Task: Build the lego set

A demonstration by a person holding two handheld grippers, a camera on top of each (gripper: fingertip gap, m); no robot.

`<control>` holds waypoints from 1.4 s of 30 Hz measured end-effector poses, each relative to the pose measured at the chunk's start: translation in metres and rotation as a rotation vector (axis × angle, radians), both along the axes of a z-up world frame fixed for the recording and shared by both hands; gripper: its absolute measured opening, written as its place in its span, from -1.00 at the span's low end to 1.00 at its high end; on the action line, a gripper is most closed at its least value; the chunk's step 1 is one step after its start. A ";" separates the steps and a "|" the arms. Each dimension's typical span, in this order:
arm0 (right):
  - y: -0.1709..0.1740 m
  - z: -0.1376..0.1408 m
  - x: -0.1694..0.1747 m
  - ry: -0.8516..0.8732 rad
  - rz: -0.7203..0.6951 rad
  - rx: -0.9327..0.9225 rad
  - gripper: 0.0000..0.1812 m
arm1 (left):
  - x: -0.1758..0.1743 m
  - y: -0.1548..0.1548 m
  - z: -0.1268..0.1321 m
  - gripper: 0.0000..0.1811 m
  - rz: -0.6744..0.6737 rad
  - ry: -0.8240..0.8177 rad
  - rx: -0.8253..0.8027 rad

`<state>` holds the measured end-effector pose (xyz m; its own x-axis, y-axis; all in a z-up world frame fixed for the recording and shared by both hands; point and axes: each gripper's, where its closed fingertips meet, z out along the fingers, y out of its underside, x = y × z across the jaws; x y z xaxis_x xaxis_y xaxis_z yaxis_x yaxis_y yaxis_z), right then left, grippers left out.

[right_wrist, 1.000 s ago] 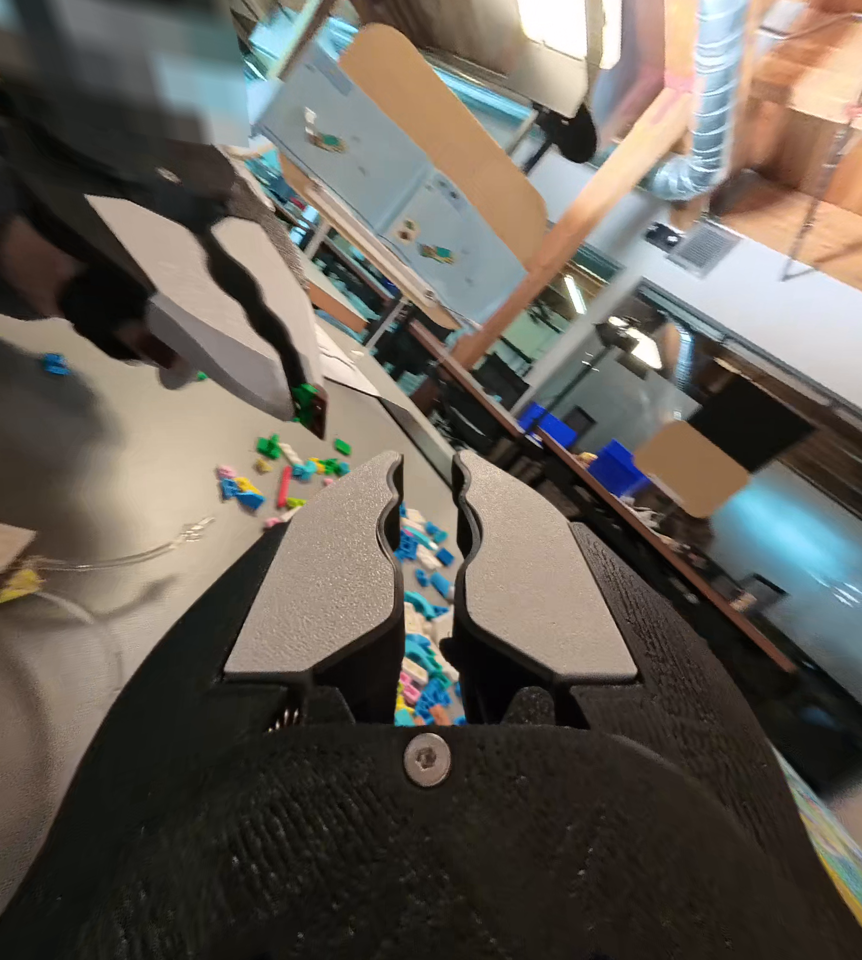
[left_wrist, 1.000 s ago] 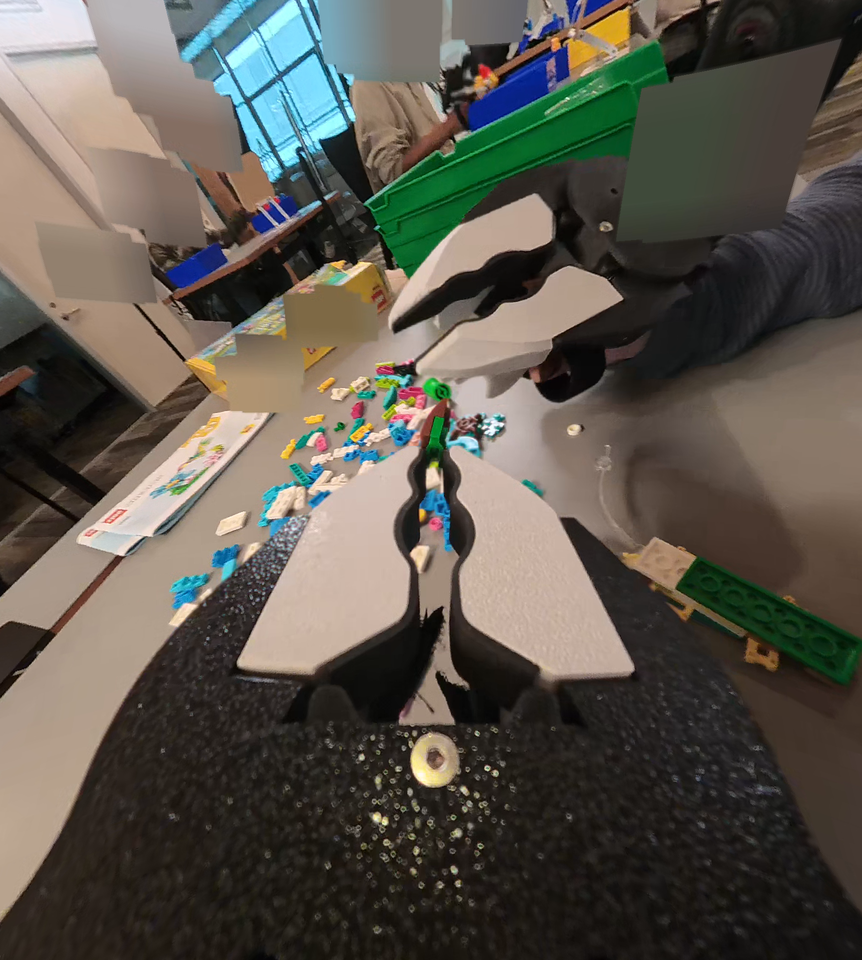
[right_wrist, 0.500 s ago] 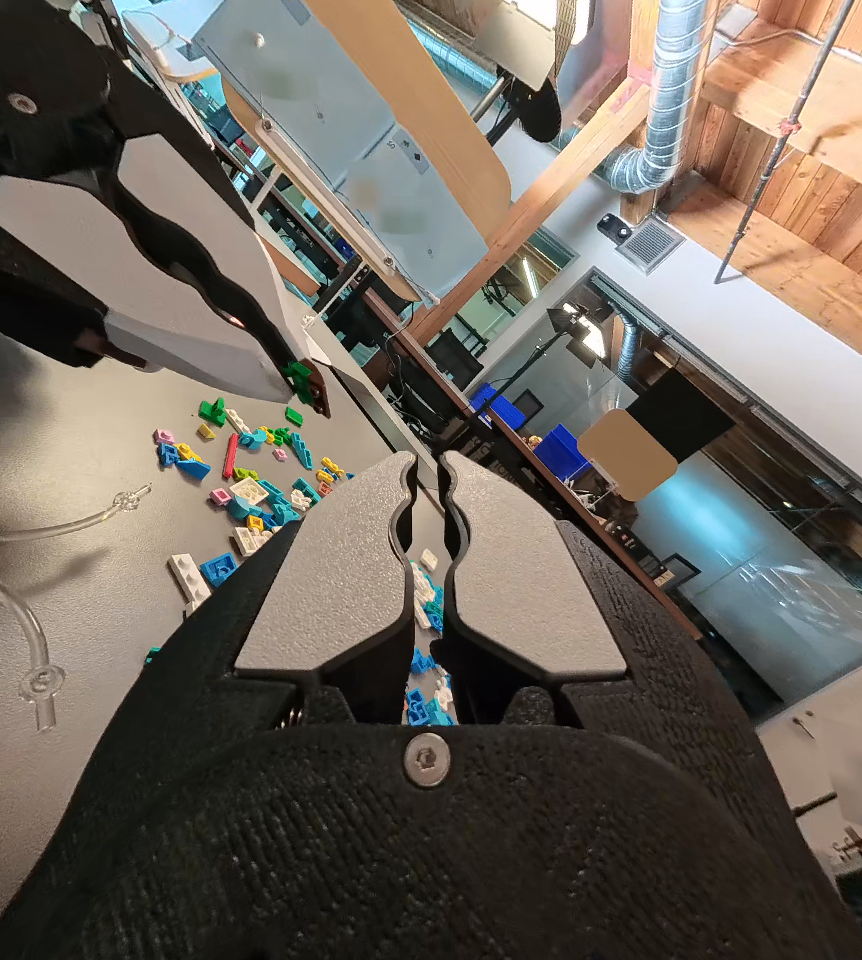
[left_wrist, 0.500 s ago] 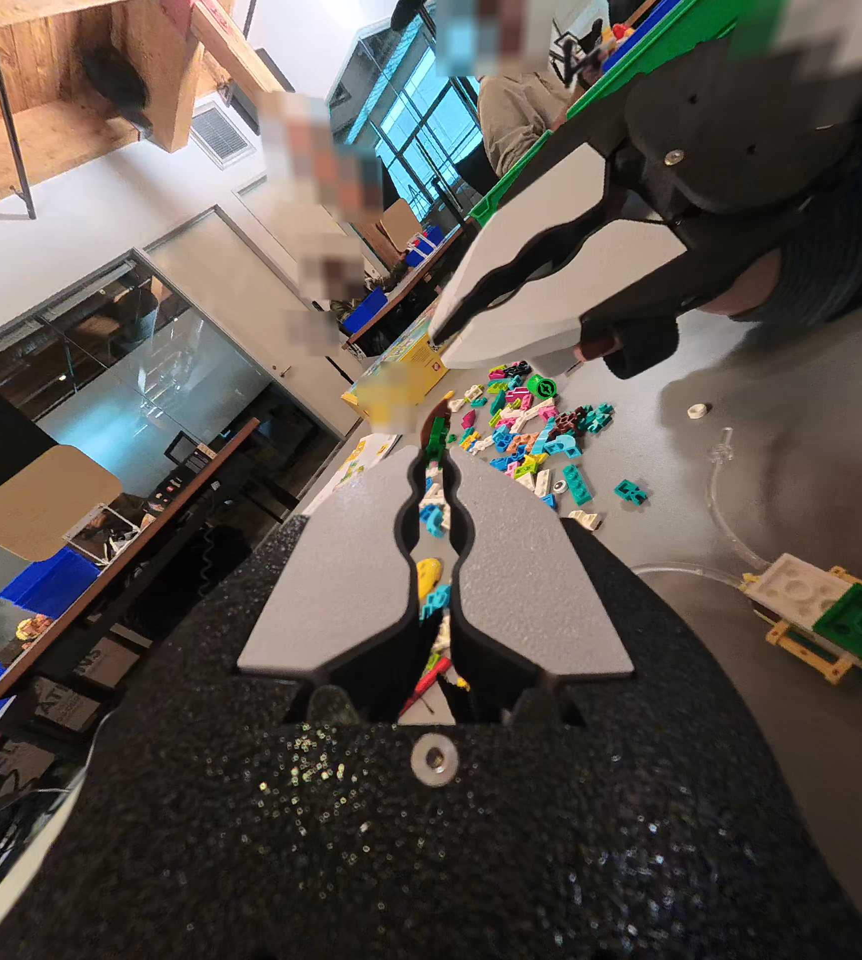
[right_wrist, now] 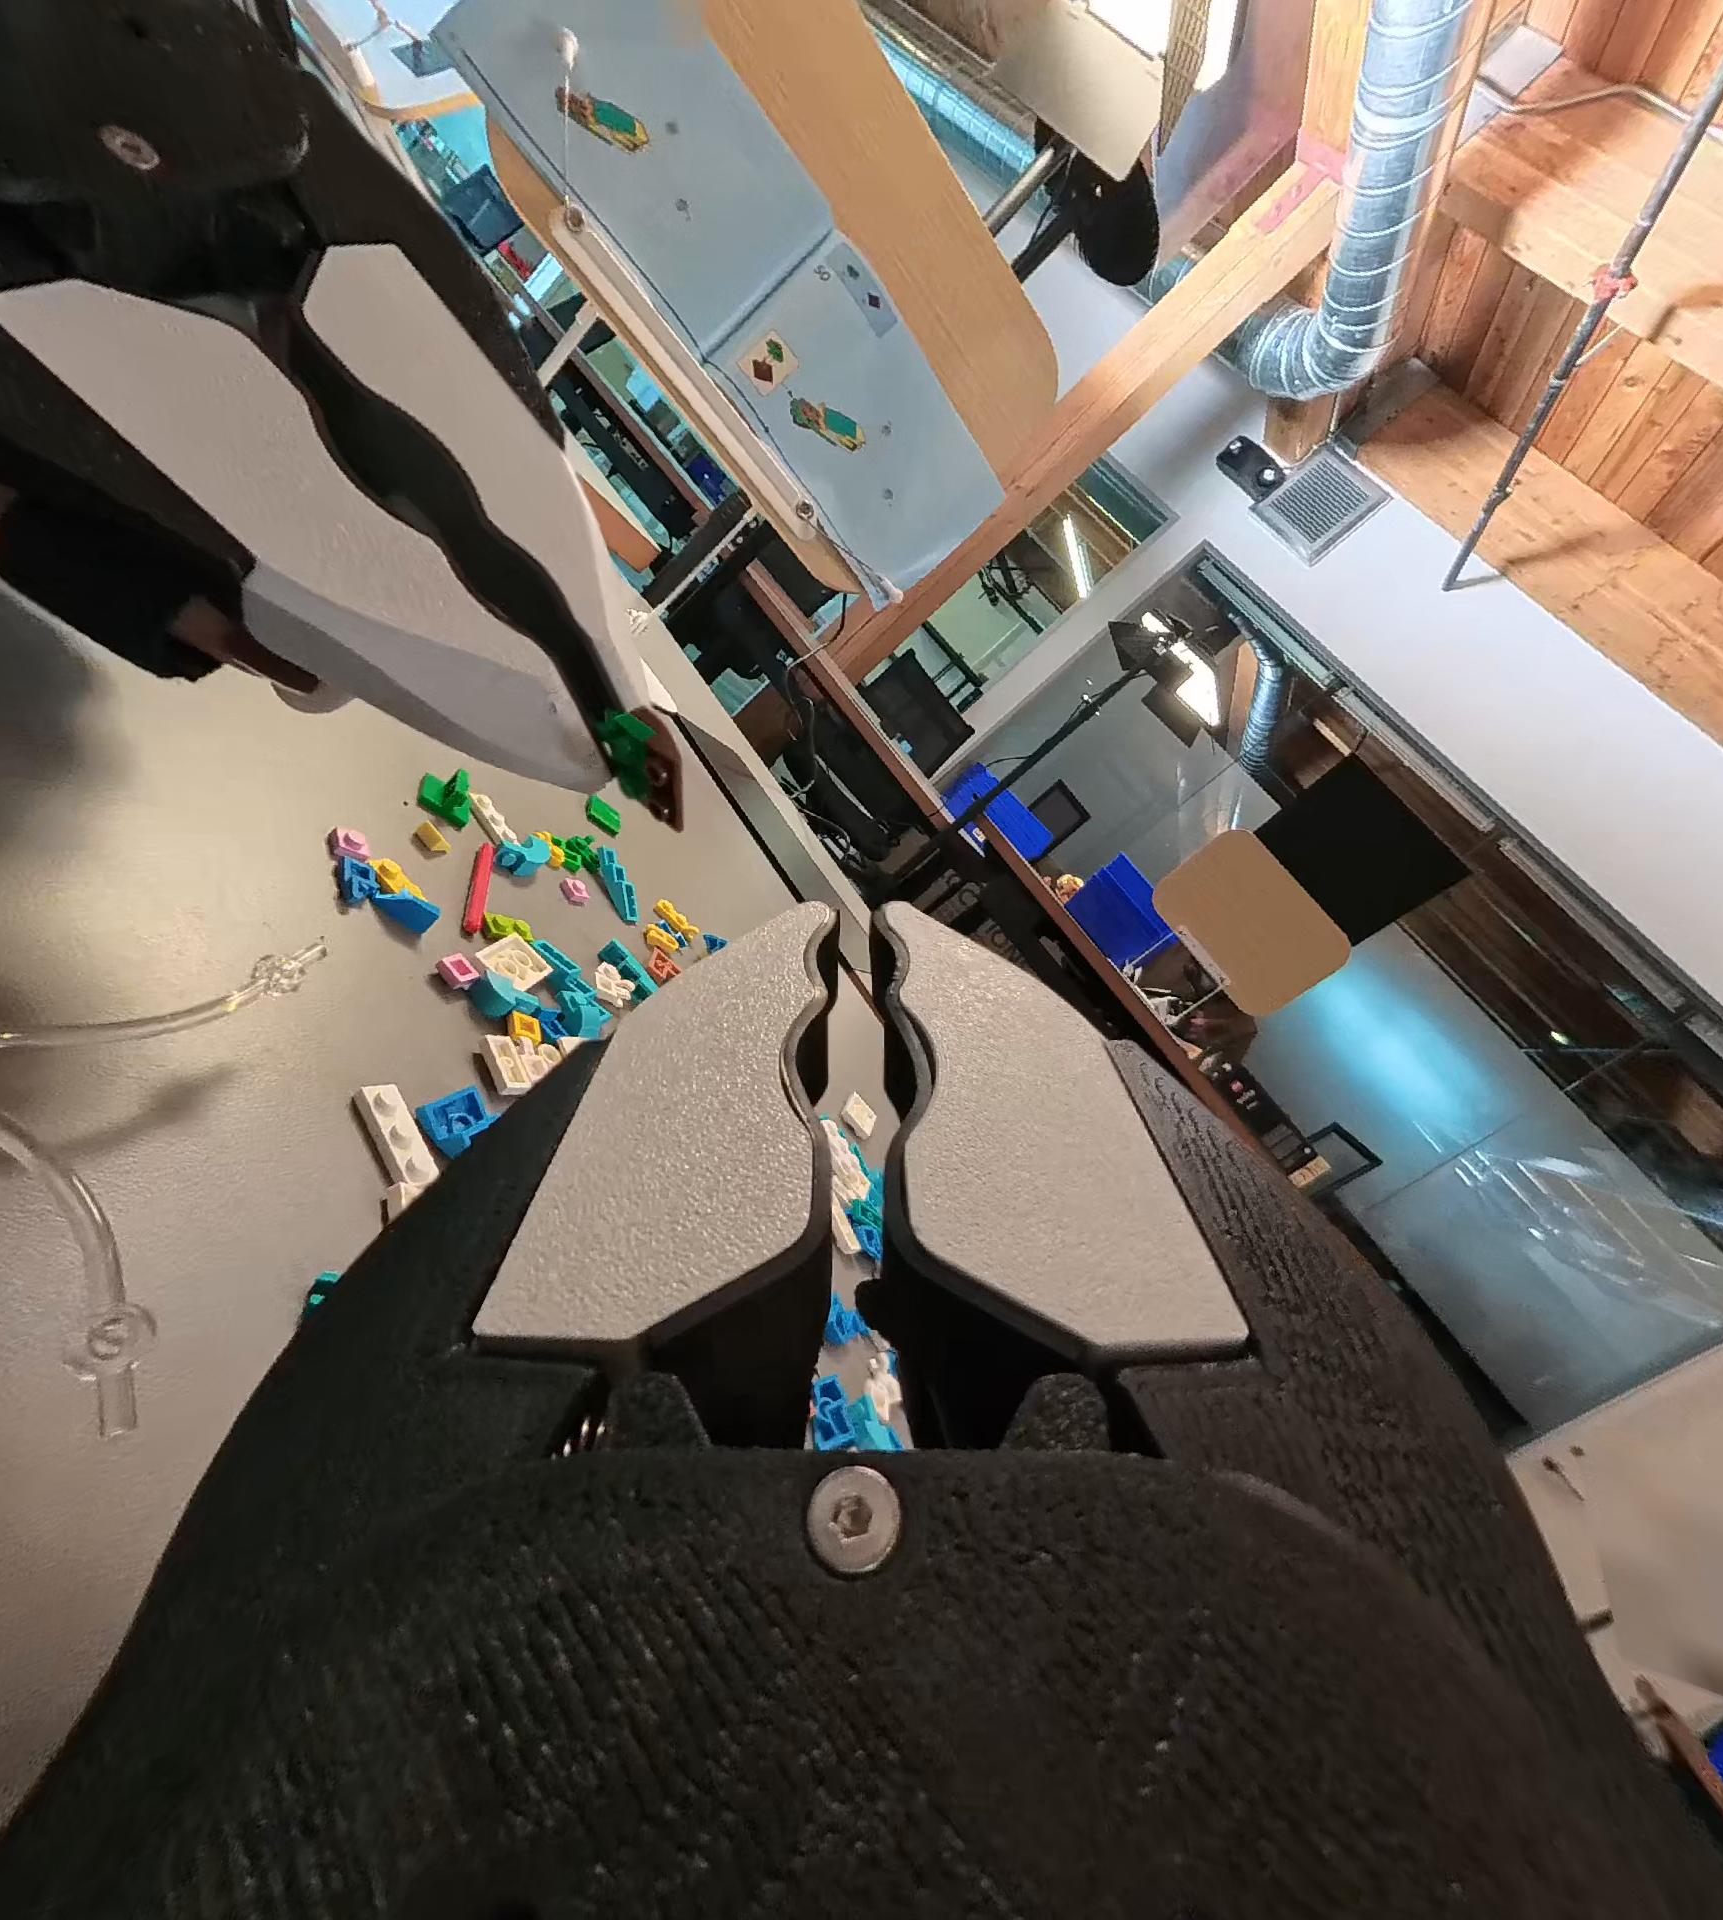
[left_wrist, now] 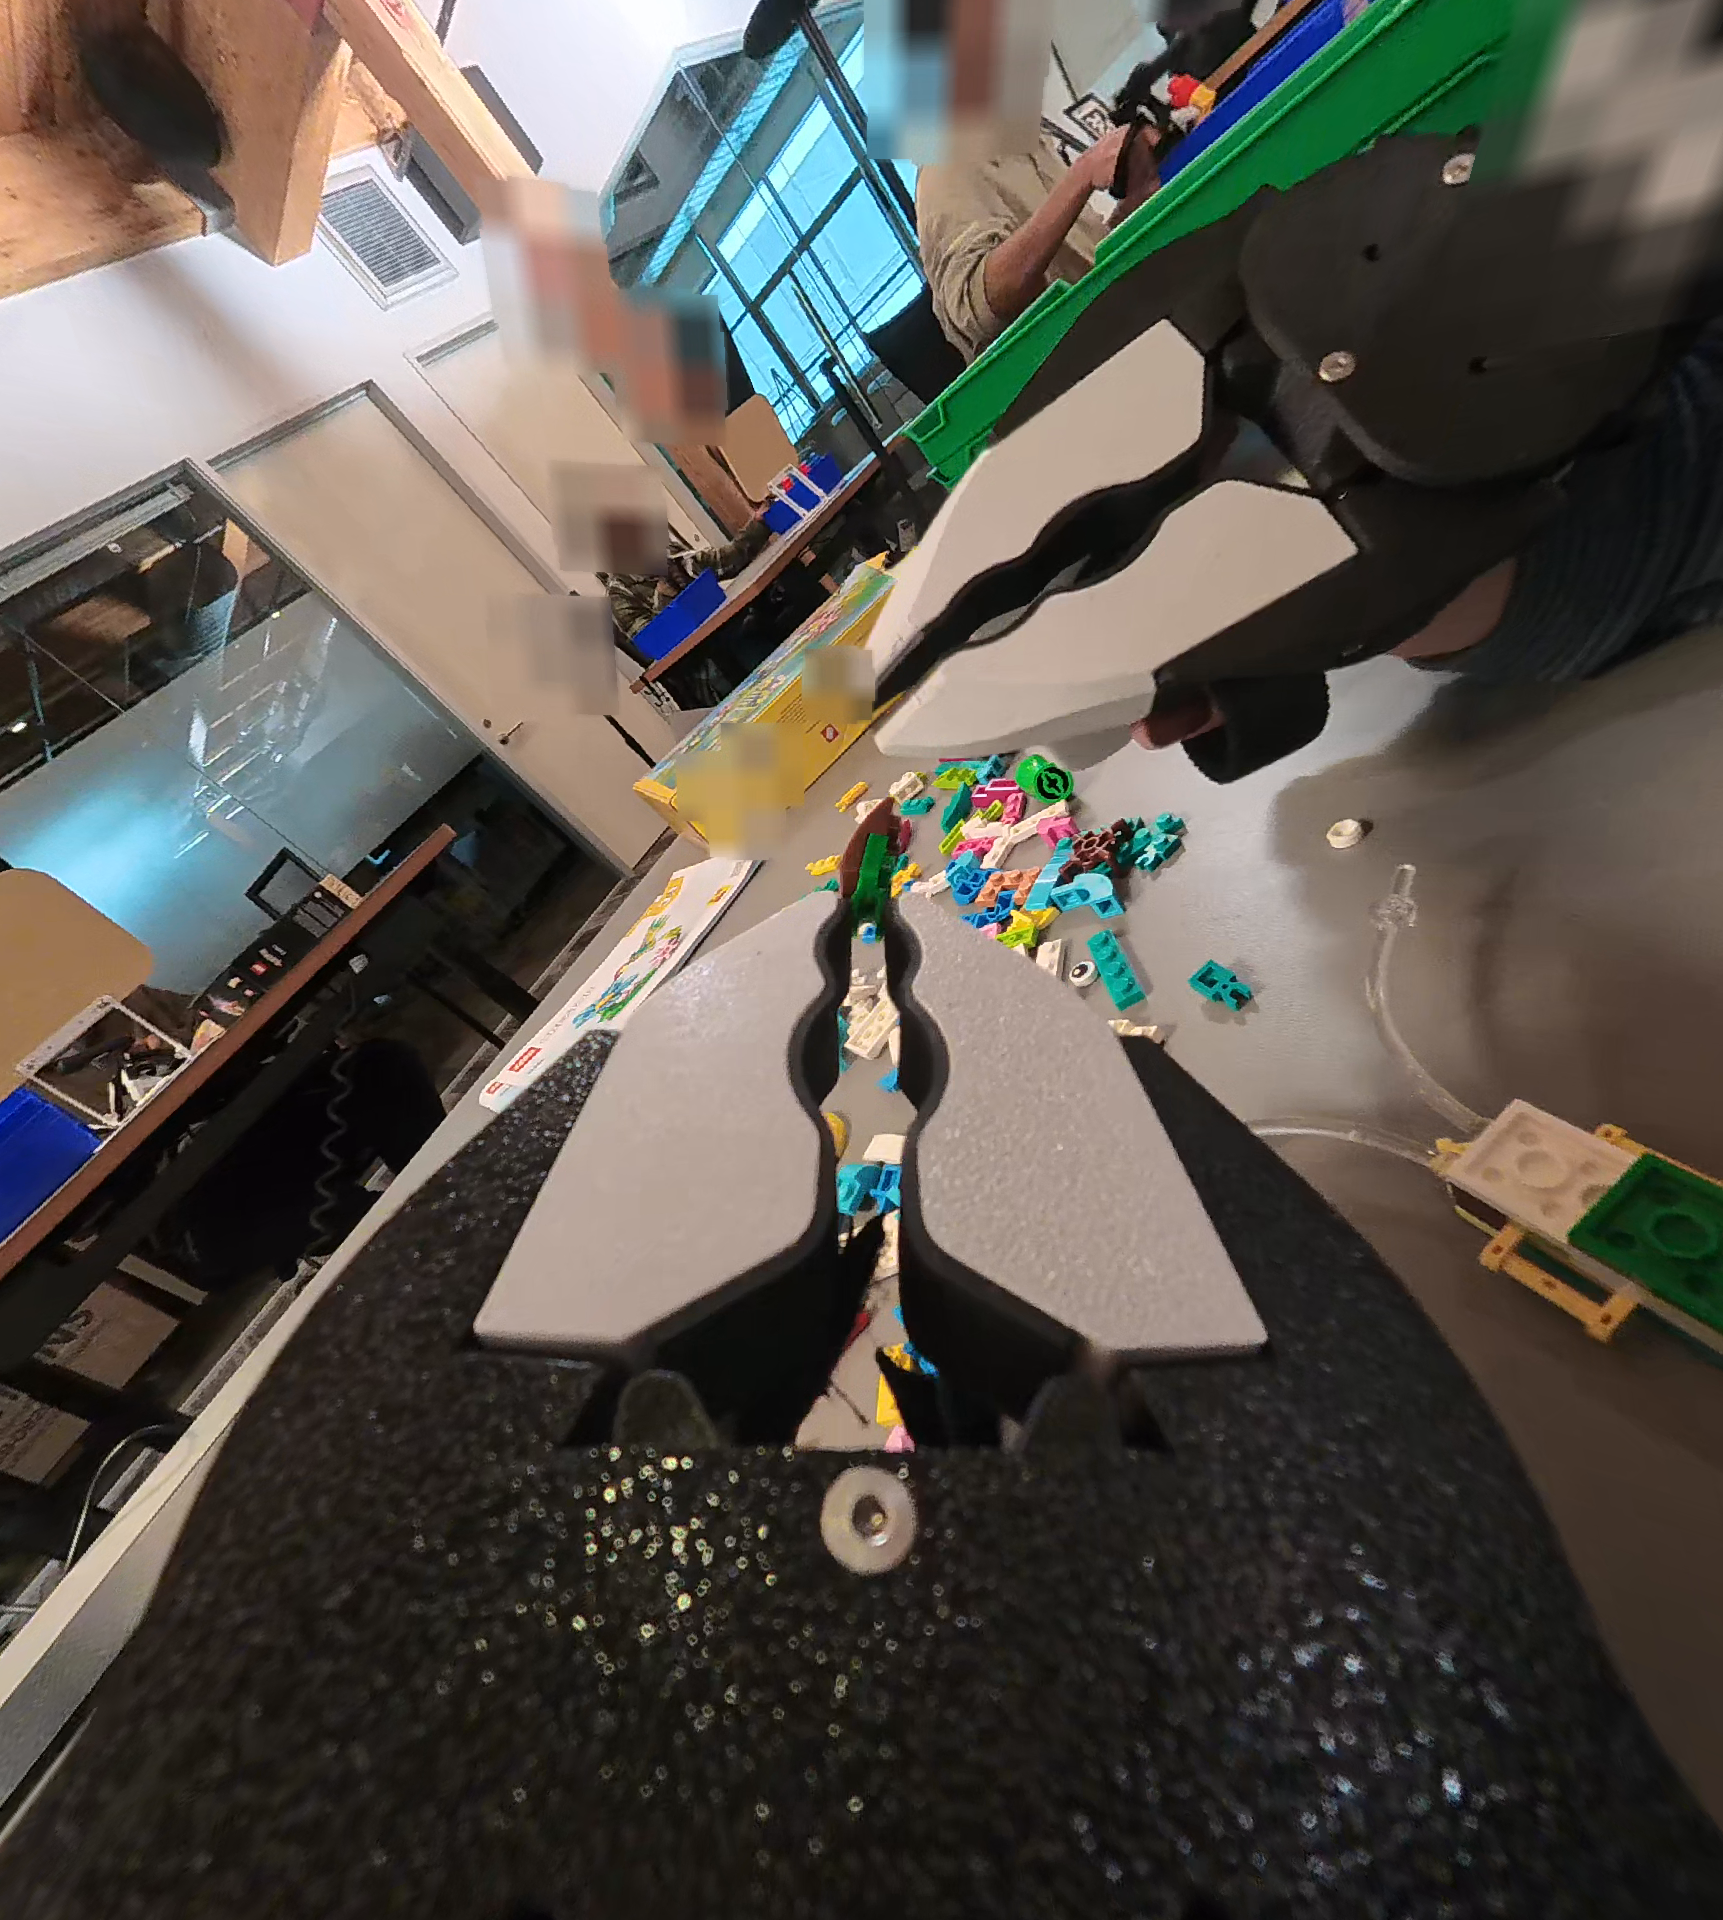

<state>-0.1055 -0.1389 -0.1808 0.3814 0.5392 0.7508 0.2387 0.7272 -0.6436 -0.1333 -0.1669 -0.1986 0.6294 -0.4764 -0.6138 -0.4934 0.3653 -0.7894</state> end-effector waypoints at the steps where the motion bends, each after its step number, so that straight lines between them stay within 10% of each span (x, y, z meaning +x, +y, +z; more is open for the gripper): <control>1: 0.000 0.000 0.000 -0.006 -0.003 0.011 -0.96 | 0.000 0.000 0.000 -0.94 0.001 -0.002 -0.002; 42: -0.005 -0.004 -0.003 -0.054 -0.005 0.085 -1.00 | -0.001 0.002 -0.002 -0.94 0.014 0.015 0.012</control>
<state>-0.1083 -0.1437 -0.1850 0.3422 0.4706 0.8133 0.2751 0.7774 -0.5656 -0.1346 -0.1648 -0.2003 0.6267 -0.4600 -0.6290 -0.5105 0.3676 -0.7774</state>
